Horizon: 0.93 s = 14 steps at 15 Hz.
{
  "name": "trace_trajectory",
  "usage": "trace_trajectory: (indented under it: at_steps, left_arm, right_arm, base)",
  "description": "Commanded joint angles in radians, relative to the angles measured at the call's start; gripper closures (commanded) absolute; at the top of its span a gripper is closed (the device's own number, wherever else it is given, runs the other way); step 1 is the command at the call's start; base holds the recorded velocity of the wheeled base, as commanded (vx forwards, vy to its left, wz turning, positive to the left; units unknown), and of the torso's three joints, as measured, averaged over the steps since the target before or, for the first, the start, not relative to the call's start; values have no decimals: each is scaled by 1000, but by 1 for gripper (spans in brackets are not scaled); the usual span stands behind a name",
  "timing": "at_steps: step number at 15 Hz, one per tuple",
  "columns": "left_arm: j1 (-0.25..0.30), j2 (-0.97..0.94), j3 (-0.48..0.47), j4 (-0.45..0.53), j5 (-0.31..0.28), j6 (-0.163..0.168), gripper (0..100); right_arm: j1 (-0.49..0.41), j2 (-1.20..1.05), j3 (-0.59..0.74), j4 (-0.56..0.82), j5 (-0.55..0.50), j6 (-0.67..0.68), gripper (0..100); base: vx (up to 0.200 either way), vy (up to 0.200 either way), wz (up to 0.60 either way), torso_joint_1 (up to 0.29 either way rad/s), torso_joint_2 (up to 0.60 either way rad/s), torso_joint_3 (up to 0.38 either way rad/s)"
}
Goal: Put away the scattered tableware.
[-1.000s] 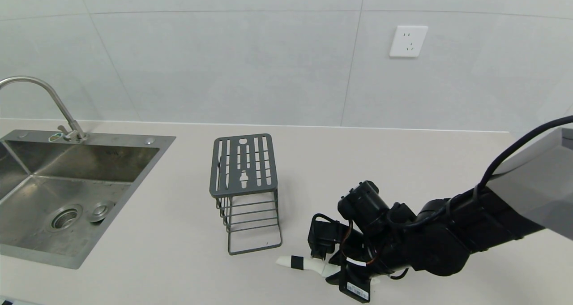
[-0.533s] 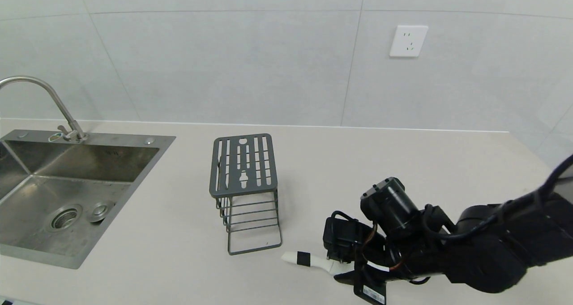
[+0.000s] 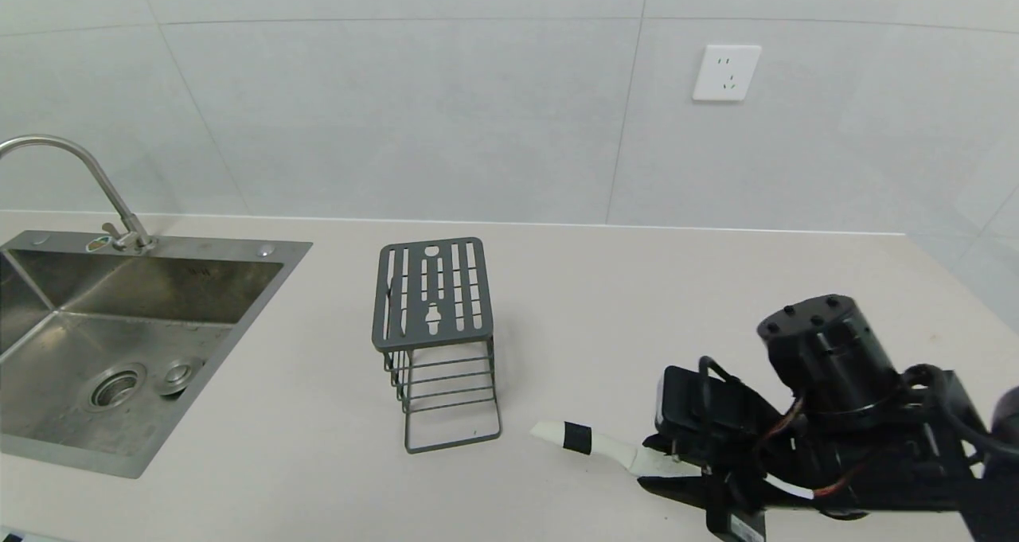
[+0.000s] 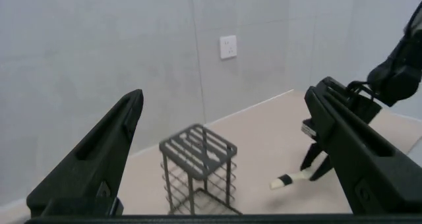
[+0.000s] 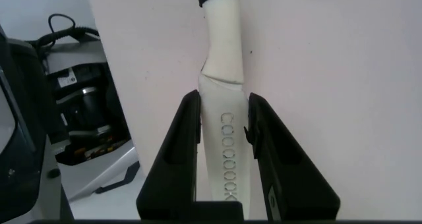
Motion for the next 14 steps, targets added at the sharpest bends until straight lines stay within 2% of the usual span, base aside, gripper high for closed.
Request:
trace_trajectory:
  at_steps: [1, 3, 4, 5, 8, 9, 11, 14]
  left_arm:
    - [-89, 298, -114, -129, -58, 65, 0]
    - [-180, 373, -139, -198, -58, 69, 0]
    - [-201, 402, -146, -228, -58, 68, 0]
    - [-213, 431, -149, -244, -66, 68, 0]
    - [-329, 525, -151, -250, -78, 63, 0]
    - [-344, 542, -152, -251, -84, 66, 0]
    - [-393, 669, -169, -351, -130, 71, 0]
    - [-436, 796, -172, -523, -135, 63, 0]
  right_arm:
    - [-18, -134, 51, -40, 31, 1, 100]
    - [-27, -173, 54, -67, 57, 1, 100]
    - [-28, -193, 56, -74, 60, 1, 100]
    - [-30, -213, 57, -75, 60, 3, 100]
    - [-31, -251, 34, -87, 100, 7, 100]
    - [-45, -251, 19, -123, 120, 9, 100]
    - [-94, -246, 22, -230, 188, 10, 100]
    - [-153, -242, 18, -305, 254, 16, 100]
  base:
    - [0, 0, 0, 0, 0, 0]
    - [0, 0, 0, 0, 0, 0]
    - [0, 0, 0, 0, 0, 0]
    - [0, 0, 0, 0, 0, 0]
    - [0, 0, 0, 0, 0, 0]
    - [0, 0, 0, 0, 0, 0]
    - [0, 0, 0, 0, 0, 0]
    - [0, 0, 0, 0, 0, 0]
